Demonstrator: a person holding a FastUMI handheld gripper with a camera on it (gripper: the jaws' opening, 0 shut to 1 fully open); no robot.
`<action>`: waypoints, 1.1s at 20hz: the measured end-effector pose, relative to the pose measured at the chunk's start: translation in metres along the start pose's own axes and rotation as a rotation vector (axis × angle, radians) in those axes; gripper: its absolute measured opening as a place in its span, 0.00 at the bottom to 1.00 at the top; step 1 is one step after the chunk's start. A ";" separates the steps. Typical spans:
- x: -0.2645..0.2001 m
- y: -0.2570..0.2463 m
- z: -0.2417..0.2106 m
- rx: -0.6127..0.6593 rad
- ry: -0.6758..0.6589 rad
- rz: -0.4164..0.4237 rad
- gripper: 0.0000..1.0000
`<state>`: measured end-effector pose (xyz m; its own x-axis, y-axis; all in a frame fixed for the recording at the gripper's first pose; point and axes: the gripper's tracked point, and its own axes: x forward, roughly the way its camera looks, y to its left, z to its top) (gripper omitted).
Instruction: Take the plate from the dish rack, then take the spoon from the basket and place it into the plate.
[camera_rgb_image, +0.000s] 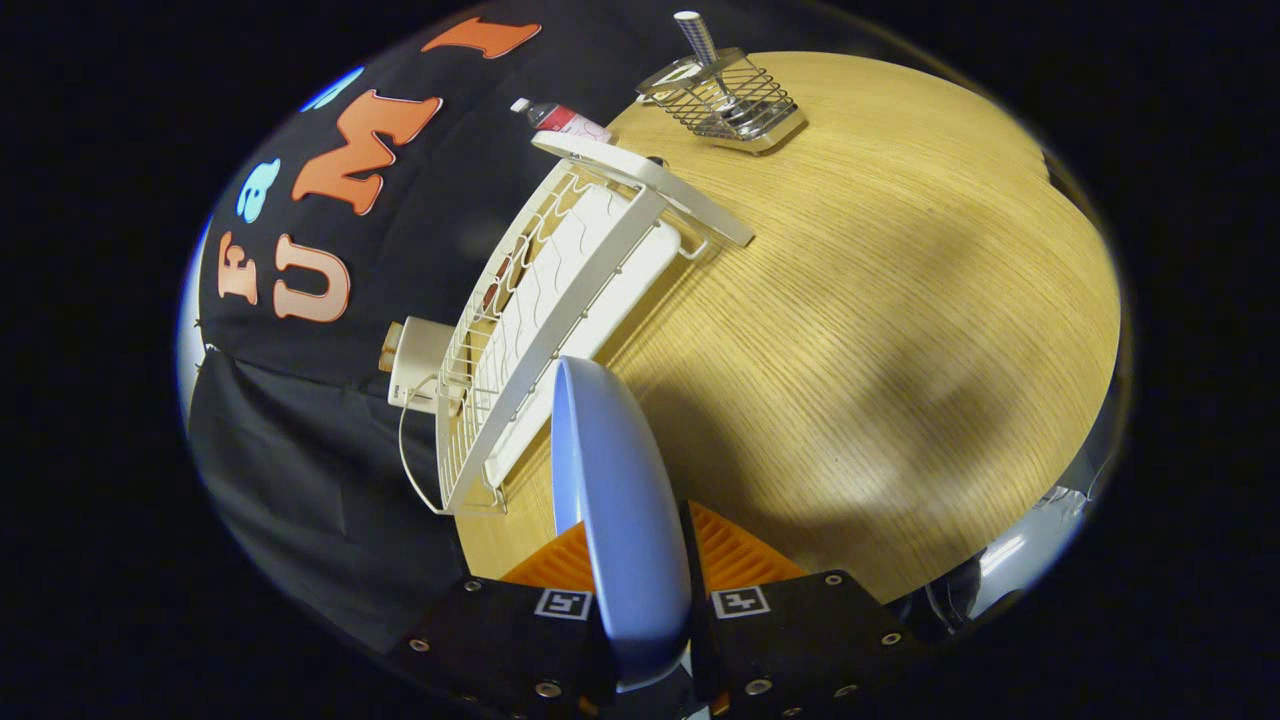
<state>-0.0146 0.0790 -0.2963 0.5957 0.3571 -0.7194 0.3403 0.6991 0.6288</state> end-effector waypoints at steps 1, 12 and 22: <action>-0.001 0.000 0.003 -0.010 0.000 -0.003 0.35; -0.047 -0.022 0.070 -0.152 -0.095 -0.050 0.97; -0.098 -0.026 0.201 -0.407 -0.389 -0.078 0.98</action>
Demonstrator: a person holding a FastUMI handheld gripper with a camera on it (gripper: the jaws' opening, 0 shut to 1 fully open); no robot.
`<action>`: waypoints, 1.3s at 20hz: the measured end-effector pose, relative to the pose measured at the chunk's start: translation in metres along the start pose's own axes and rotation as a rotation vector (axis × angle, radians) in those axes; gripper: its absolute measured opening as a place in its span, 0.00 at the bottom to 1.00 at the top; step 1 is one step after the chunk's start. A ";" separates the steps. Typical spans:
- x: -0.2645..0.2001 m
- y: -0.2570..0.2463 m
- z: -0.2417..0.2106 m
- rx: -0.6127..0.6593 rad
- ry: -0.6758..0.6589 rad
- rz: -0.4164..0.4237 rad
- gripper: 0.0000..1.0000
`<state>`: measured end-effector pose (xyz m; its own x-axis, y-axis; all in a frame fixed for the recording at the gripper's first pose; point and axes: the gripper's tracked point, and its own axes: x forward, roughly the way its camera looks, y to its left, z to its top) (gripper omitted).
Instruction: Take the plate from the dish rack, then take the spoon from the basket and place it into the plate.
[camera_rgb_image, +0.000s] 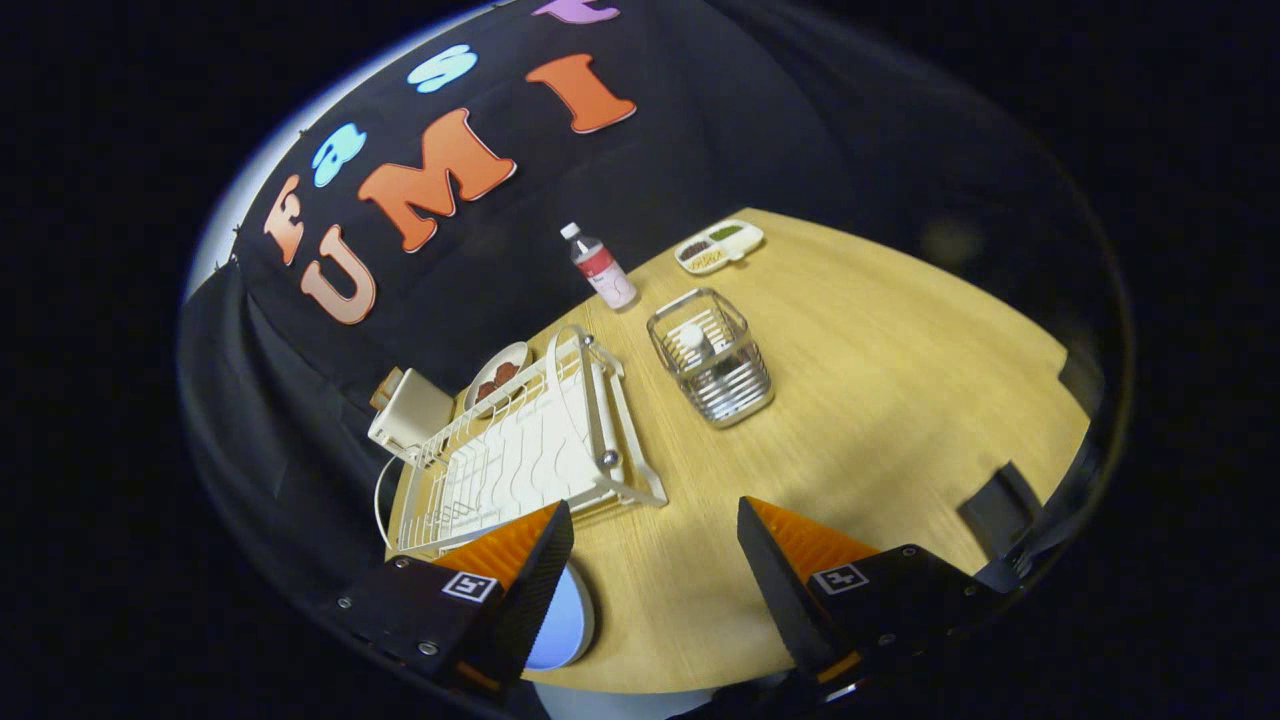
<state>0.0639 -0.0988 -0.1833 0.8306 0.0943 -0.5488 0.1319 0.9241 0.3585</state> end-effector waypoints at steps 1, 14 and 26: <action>0.003 -0.004 0.016 -0.039 -0.042 -0.008 0.98; 0.065 -0.025 0.081 -0.401 -0.310 -0.007 0.63; 0.071 -0.024 0.093 -0.485 -0.402 -0.034 0.08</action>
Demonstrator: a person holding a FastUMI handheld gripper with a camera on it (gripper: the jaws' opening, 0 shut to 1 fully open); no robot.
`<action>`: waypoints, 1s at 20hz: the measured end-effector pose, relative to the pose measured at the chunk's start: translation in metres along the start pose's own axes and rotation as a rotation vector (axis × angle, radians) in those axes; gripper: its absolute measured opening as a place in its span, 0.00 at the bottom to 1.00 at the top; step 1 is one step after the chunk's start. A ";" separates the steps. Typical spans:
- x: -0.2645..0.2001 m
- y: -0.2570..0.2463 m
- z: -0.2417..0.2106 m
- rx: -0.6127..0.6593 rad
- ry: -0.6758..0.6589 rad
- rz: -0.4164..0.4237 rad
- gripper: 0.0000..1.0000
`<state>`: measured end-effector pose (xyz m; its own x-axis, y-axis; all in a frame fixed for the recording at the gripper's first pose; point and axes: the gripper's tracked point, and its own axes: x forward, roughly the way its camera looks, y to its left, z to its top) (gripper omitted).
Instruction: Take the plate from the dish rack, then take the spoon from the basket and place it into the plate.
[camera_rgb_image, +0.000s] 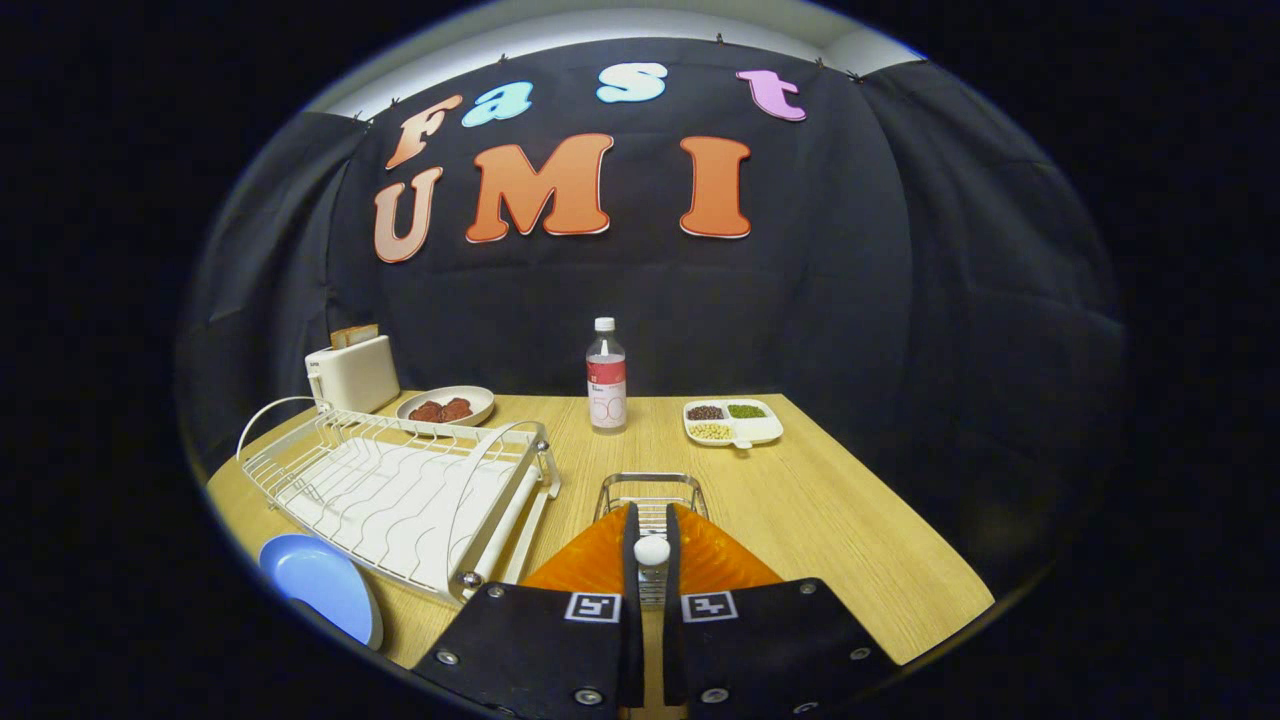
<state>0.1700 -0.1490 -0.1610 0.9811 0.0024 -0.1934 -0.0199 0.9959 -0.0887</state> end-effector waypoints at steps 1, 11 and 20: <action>-0.002 -0.001 0.005 -0.004 -0.005 -0.002 0.08; -0.069 0.012 0.071 0.017 -0.104 -0.056 0.08; -0.154 0.079 0.100 0.009 -0.147 -0.072 0.08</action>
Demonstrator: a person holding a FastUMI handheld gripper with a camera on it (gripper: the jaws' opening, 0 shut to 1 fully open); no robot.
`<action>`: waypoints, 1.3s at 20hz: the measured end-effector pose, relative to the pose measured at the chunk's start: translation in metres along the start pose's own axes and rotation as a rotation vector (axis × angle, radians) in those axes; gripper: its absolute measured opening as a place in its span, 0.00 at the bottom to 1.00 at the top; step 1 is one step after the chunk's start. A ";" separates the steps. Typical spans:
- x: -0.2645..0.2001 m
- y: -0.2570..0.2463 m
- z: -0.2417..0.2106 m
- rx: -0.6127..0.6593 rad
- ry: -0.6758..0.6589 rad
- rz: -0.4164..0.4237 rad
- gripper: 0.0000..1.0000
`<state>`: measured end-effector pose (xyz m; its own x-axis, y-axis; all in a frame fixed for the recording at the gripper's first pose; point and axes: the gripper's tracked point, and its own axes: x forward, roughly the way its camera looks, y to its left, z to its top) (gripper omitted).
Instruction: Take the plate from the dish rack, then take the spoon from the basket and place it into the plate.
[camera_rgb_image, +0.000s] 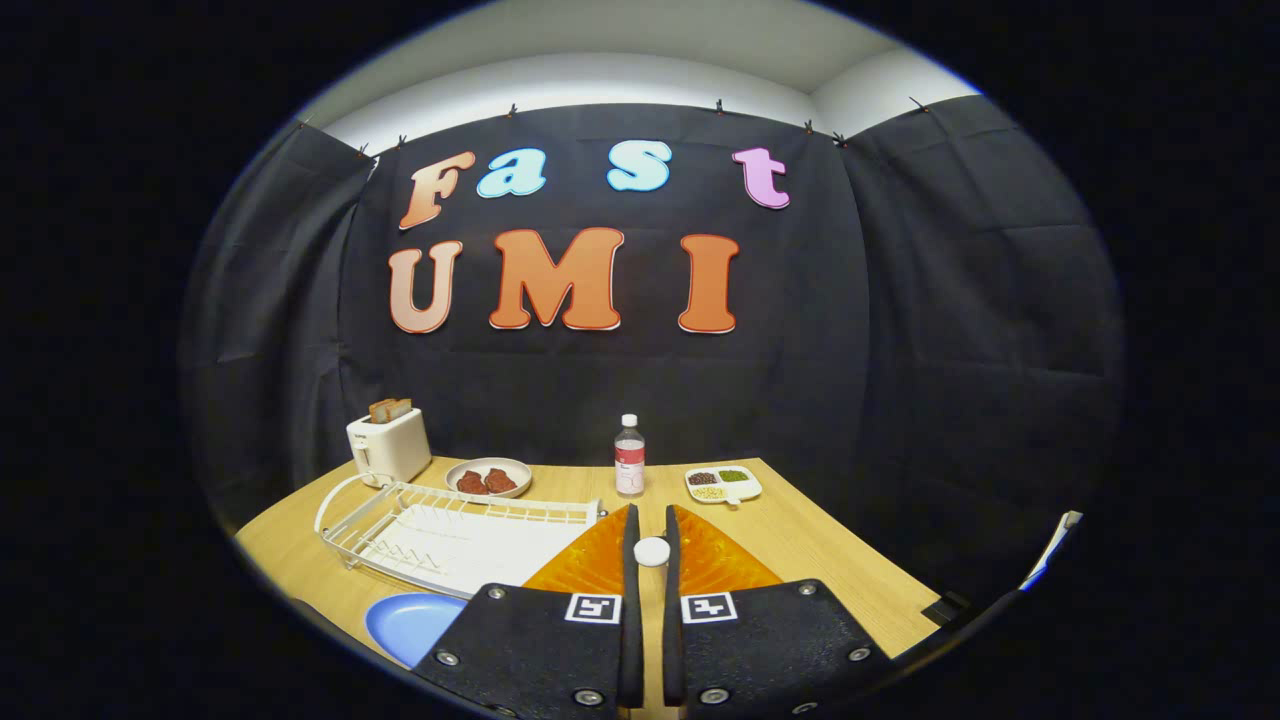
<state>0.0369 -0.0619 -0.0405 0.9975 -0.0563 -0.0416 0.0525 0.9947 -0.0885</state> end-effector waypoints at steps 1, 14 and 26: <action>-0.006 0.010 0.001 0.002 -0.001 0.007 0.08; -0.043 0.159 -0.041 0.011 0.069 0.282 0.07; -0.040 0.201 -0.112 -0.011 0.177 0.409 0.08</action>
<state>0.0025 0.1309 -0.1676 0.9129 0.3268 -0.2446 -0.3461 0.9374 -0.0395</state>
